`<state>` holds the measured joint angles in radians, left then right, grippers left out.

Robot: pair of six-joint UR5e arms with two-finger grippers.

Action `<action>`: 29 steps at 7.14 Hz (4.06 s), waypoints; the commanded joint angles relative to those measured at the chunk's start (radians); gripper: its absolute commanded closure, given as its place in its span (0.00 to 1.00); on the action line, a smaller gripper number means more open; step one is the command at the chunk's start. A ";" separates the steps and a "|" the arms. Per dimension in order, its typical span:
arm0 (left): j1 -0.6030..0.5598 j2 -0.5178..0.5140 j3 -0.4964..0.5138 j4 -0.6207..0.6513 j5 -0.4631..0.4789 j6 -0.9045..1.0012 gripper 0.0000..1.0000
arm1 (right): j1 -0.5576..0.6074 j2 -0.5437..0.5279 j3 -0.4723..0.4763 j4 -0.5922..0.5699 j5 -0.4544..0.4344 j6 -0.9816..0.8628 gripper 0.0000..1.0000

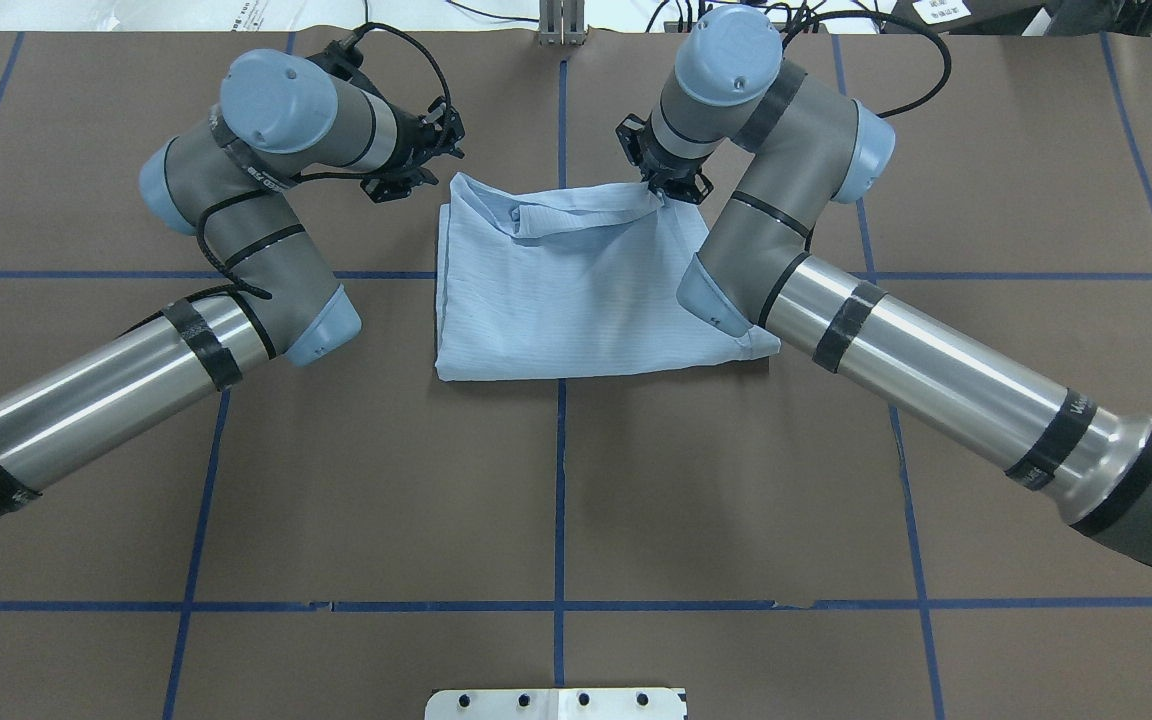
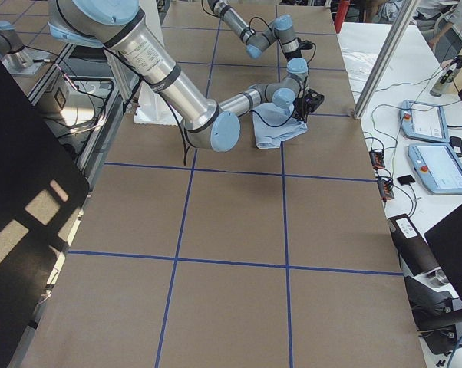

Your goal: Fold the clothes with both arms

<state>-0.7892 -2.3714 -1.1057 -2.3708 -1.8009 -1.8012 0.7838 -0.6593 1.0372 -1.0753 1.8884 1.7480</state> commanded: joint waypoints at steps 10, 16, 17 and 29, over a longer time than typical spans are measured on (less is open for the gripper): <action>-0.425 0.700 -0.434 -0.025 -0.377 1.329 0.00 | 0.426 -0.555 0.272 0.012 0.347 -0.908 0.00; -0.663 0.802 -0.428 0.246 -0.608 1.799 0.00 | 0.646 -0.813 0.414 -0.222 0.446 -1.517 0.00; -0.667 0.790 -0.434 0.307 -0.607 1.798 0.00 | 0.657 -0.812 0.417 -0.253 0.454 -1.559 0.00; -0.708 0.859 -0.471 0.364 -0.581 1.737 0.00 | 0.654 -0.809 0.498 -0.427 0.447 -1.703 0.00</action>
<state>-1.4959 -1.5138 -1.5746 -2.0053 -2.3786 -0.0612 1.4353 -1.4712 1.5331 -1.4960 2.3664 0.0444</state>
